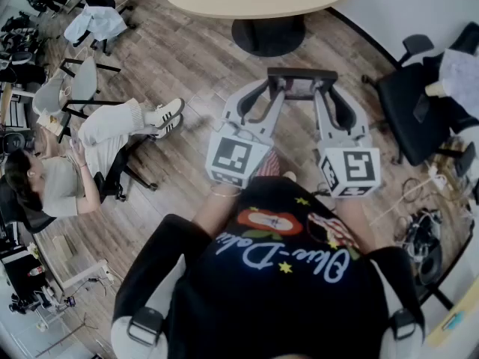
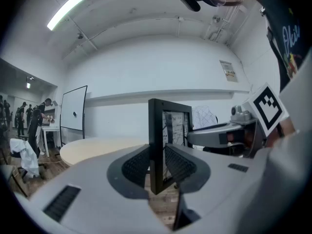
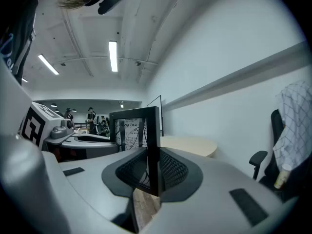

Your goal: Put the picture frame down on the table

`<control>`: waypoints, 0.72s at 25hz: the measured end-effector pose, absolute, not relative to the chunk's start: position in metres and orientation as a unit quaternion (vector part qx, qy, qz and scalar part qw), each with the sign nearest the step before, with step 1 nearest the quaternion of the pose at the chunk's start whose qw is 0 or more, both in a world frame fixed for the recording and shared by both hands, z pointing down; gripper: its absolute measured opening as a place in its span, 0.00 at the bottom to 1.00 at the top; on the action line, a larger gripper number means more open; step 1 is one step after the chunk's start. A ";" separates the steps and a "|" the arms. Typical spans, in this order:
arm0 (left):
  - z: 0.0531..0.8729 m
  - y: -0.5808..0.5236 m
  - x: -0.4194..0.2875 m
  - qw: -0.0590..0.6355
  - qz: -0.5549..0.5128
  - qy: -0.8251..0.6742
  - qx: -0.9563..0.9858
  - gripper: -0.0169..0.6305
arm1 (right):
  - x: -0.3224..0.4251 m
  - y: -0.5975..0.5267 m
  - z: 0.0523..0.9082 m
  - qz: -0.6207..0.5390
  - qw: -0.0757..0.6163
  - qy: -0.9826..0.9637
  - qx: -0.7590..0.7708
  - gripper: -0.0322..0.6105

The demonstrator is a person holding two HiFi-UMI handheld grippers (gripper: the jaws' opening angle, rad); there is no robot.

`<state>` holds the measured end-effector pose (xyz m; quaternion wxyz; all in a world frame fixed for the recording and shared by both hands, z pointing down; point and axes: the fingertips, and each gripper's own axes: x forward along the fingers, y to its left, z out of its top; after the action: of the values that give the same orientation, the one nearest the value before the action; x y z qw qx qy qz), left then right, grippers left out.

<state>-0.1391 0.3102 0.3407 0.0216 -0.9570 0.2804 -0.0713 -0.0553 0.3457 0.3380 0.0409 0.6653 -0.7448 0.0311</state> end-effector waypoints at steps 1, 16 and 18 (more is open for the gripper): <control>0.340 0.312 -0.139 0.017 -0.068 0.282 -0.957 0.17 | -0.055 0.347 0.338 0.031 0.041 -0.745 0.665 0.17; 0.341 0.322 -0.142 0.018 -0.069 0.278 -0.958 0.18 | -0.057 0.357 0.338 0.029 0.041 -0.740 0.671 0.17; 0.341 0.321 -0.142 0.019 -0.069 0.278 -0.958 0.18 | -0.059 0.357 0.337 0.033 0.039 -0.739 0.671 0.17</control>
<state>-0.1422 0.3210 0.3410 0.0185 -0.9579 0.2782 -0.0687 -0.0591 0.3569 0.3365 0.0394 0.6712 -0.7395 0.0332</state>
